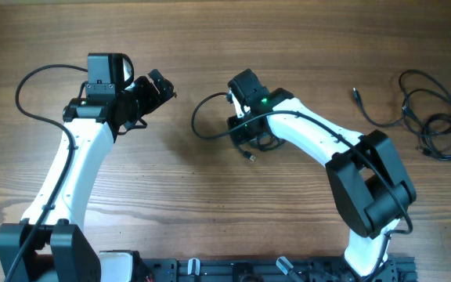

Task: Untangle cables

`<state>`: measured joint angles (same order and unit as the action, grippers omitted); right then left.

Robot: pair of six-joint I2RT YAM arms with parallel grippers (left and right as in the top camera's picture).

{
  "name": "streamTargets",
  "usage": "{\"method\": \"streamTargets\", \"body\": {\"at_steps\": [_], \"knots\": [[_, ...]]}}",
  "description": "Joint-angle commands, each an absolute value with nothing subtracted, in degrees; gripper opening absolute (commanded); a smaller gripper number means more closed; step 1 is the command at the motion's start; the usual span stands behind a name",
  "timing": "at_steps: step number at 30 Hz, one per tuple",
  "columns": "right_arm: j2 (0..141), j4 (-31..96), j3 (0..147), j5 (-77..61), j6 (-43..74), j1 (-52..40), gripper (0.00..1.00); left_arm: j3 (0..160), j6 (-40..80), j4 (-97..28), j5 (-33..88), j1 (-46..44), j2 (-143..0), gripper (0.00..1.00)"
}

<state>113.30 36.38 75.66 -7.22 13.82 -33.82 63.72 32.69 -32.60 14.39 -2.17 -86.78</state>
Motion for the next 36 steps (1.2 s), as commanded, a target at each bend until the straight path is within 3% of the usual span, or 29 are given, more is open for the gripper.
{"method": "streamTargets", "body": {"at_steps": [1,15,22,26,33,36], "knots": [[112.29,34.74,75.29,-7.7,15.14,-36.4,0.4,63.66,32.62,-32.45,13.82,-2.02,-87.13,1.0],[112.88,32.62,75.29,10.48,15.4,-40.27,0.39,63.66,32.62,-32.45,13.82,-2.02,-87.13,1.0],[114.02,31.7,75.29,10.55,15.09,-40.27,0.31,63.66,32.62,-32.45,13.82,-2.02,-87.13,1.0],[115.83,30.81,75.29,10.57,15.0,-39.92,0.34,63.66,32.62,-32.45,13.82,-2.02,-87.13,1.0],[117.56,29.65,75.29,9.65,15.16,-38.5,0.3,63.66,32.62,-32.45,13.82,-2.02,-87.13,1.0],[117.6,29.67,75.29,8.73,15.0,-38.33,0.11,63.66,32.62,-32.45,13.82,-2.02,-87.13,1.0]]}}
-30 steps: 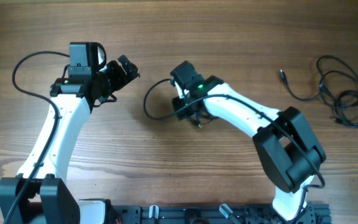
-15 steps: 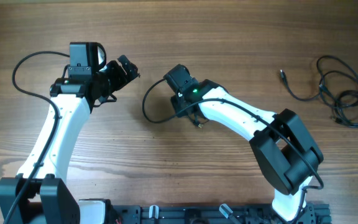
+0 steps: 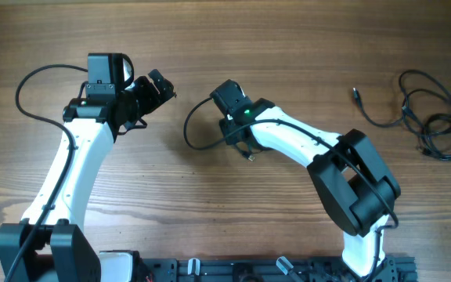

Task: Untangle cables

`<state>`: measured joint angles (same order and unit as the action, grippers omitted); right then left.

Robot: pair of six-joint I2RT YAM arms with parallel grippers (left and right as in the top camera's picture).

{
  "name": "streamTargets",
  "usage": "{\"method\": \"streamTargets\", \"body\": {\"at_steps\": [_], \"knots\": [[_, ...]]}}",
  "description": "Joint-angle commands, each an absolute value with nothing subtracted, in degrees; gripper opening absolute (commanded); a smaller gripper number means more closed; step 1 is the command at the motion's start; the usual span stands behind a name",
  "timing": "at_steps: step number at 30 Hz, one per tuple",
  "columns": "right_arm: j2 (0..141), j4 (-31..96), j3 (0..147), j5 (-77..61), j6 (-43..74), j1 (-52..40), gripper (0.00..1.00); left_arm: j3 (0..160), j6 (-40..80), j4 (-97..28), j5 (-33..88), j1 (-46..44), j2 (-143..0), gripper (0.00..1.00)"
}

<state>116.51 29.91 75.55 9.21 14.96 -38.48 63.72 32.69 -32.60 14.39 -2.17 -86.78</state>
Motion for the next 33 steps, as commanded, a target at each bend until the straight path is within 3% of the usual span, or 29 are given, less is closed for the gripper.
{"method": "streamTargets", "body": {"at_steps": [1,13,15,19,25,33], "knots": [[117.56,29.67,75.29,8.51,15.0,-38.33,0.06,63.66,32.62,-32.45,13.82,-2.02,-87.13,1.0],[106.56,34.65,78.65,8.16,15.11,-38.17,0.04,63.66,32.62,-32.45,13.82,-2.02,-87.13,1.0],[106.56,36.18,78.54,5.76,15.25,-38.15,0.34,63.66,32.62,-32.45,13.8,-2.02,-87.13,1.0],[106.72,39.16,75.92,6.33,15.62,-38.13,0.45,63.66,32.62,-32.45,13.82,-2.02,-87.13,1.0],[106.98,40.25,71.18,7.97,18.15,-37.21,0.43,63.66,32.62,-32.45,13.8,-2.0,-87.13,1.0],[107.53,24.69,61.39,2.96,12.93,-36.77,0.36,63.66,32.62,-32.45,13.82,-2.02,-87.13,1.0]]}}
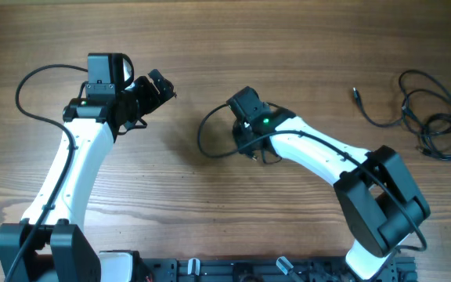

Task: Untangle cables

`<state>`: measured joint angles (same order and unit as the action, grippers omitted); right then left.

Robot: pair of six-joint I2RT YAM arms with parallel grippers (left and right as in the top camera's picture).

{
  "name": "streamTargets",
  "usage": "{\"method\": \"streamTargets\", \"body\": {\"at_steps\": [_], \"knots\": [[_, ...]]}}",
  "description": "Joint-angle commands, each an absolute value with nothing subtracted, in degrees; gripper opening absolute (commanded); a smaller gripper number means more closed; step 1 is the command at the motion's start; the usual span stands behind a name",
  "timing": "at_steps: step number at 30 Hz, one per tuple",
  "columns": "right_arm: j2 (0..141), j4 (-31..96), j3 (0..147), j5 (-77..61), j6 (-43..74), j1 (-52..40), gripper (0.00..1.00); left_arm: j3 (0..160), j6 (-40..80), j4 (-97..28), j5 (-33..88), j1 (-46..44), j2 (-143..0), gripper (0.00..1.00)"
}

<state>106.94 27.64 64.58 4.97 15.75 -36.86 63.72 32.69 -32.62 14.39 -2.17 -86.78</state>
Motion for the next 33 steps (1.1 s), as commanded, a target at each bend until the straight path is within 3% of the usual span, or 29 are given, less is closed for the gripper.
{"method": "streamTargets", "body": {"at_steps": [1,6,8,9,13,21,27,33], "knots": [[107.53,23.27,60.18,2.94,11.73,-36.77,0.35,63.66,32.62,-32.45,13.82,-2.0,-87.13,1.0],[107.53,19.03,54.7,2.94,7.42,-36.73,0.31,63.66,32.62,-32.45,13.8,-2.0,-87.13,1.0],[107.46,20.6,54.74,2.92,7.68,-36.73,0.06,63.66,32.62,-32.45,13.82,-2.02,-87.13,1.0],[107.33,21.1,54.78,3.03,7.66,-36.73,0.04,63.66,32.62,-32.45,13.8,-2.02,-87.13,1.0],[105.56,24.45,58.15,4.64,9.34,-35.53,0.04,63.66,32.62,-32.45,13.8,-2.02,-87.13,1.0],[99.66,32.38,71.99,12.27,-0.12,-33.82,0.04,63.66,32.62,-32.45,13.82,-2.02,-87.13,1.0],[99.44,26.94,72.86,27.64,-7.75,-29.36,0.04,63.66,32.62,-32.45,13.82,-2.02,-87.13,1.0],[99.92,21.76,72.71,23.35,-7.51,-18.87,0.04,63.66,32.62,-32.45,13.82,-2.02,-87.13,1.0]]}}
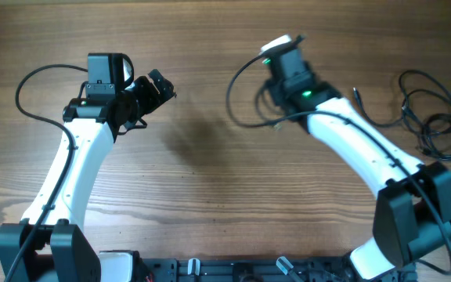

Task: Untangle cables

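A black cable (231, 103) hangs in a wide loop from my right gripper (280, 47), which is shut on it at the upper middle of the wooden table (210, 196). The loop curves down to the left and back under the right wrist. A second bundle of black cables (433, 125) lies coiled at the far right. One of its ends, with a plug (356, 94), reaches left toward the right arm. My left gripper (161, 84) hovers at the upper left, apart from every cable, its fingers apart and holding nothing.
The left arm's own supply cable (30, 86) arches off its wrist at the far left. A black rail (249, 270) runs along the table's front edge between the two arm bases.
My right gripper has moved up and to the right, from the table's middle to the upper middle, taking the cable loop with it. The left arm has not moved.
My right gripper was down on a black cable loop at the table's middle. It then stood a little further left with the loop, then back toward the middle. Now it holds the loop further back and right, nearer the coiled bundle. The left arm stayed still.
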`<state>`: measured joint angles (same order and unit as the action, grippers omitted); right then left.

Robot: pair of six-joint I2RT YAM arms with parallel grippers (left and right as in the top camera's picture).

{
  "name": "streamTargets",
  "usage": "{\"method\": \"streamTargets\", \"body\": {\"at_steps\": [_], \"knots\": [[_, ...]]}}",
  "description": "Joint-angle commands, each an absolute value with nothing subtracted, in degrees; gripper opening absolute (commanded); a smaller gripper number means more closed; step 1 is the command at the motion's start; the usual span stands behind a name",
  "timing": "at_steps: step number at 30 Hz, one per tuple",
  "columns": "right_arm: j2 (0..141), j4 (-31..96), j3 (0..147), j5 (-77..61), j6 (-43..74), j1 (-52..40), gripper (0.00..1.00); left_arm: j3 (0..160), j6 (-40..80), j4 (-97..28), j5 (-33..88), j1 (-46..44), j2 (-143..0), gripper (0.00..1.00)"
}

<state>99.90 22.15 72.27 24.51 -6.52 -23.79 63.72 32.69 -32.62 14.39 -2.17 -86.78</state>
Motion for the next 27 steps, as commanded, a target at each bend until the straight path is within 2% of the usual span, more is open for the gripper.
{"method": "streamTargets", "body": {"at_steps": [1,15,20,21,22,24,25,26,27], "knots": [[99.92,22.17,72.64,21.21,-7.51,-17.23,0.04,63.66,32.62,-32.45,13.82,-2.02,-87.13,1.0],[100.12,26.63,71.59,19.84,-1.34,5.1,0.04,63.66,32.62,-32.45,13.82,-2.02,-87.13,1.0],[101.89,26.13,71.57,19.86,-1.28,10.33,0.11,63.66,32.62,-32.45,13.82,-2.02,-87.13,1.0],[102.61,26.04,71.57,19.84,-1.26,11.42,0.17,63.66,32.62,-32.45,13.82,-2.02,-87.13,1.0],[103.0,26.15,71.55,19.51,-1.28,12.27,0.39,63.66,32.62,-32.45,13.82,-2.02,-87.13,1.0],[104.2,26.35,71.55,18.44,-1.26,13.45,0.66,63.66,32.62,-32.45,13.8,-2.02,-87.13,1.0],[105.45,26.41,71.55,15.66,-0.82,13.98,0.91,63.66,32.62,-32.45,13.82,-2.02,-87.13,1.0],[105.95,26.46,71.55,13.93,-0.89,14.0,0.99,63.66,32.62,-32.45,13.82,-2.02,-87.13,1.0],[106.54,26.44,71.55,12.91,-0.86,14.0,1.0,63.66,32.62,-32.45,13.82,-2.02,-87.13,1.0]]}}
